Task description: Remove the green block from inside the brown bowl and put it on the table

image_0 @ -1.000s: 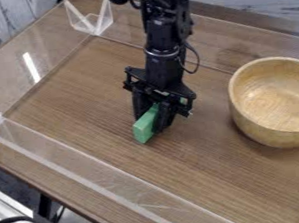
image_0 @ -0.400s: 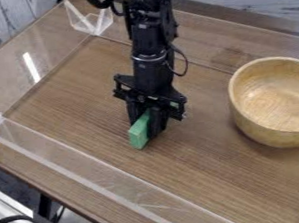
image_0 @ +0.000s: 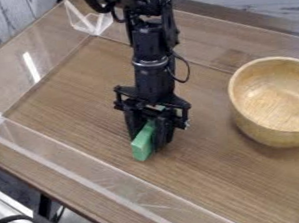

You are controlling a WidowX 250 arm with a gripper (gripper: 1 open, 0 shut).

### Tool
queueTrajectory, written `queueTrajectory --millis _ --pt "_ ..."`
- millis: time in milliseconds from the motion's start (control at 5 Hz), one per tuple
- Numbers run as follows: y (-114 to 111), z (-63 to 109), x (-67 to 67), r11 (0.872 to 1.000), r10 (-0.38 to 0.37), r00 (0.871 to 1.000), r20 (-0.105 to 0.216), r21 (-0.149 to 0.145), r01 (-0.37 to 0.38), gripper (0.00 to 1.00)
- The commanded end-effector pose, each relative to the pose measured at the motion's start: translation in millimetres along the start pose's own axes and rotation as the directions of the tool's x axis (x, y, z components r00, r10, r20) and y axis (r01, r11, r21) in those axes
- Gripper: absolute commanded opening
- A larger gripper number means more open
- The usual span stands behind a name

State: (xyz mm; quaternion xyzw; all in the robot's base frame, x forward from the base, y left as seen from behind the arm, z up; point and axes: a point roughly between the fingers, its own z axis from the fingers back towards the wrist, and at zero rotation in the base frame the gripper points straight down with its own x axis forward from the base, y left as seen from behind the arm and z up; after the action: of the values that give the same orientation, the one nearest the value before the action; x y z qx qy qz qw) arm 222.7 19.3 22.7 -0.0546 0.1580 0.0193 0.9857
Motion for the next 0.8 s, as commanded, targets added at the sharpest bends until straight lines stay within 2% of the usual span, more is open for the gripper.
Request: queueTrajectory --millis 0,200,400,600 --pt "4 12.2 11.7 1.000 0.005 0.998 0.068 0.001 -0.005 0.00" --pt "6 13.2 15.2 1.000 -0.002 0.995 0.099 -0.004 0.003 1.00" --pt "5 16.5 13.1 1.000 0.005 0.994 0.113 -0.021 -0.002 1.00" --pt "4 37.0 6.0 0.999 0.009 0.985 0.173 -0.045 -0.001 1.00"
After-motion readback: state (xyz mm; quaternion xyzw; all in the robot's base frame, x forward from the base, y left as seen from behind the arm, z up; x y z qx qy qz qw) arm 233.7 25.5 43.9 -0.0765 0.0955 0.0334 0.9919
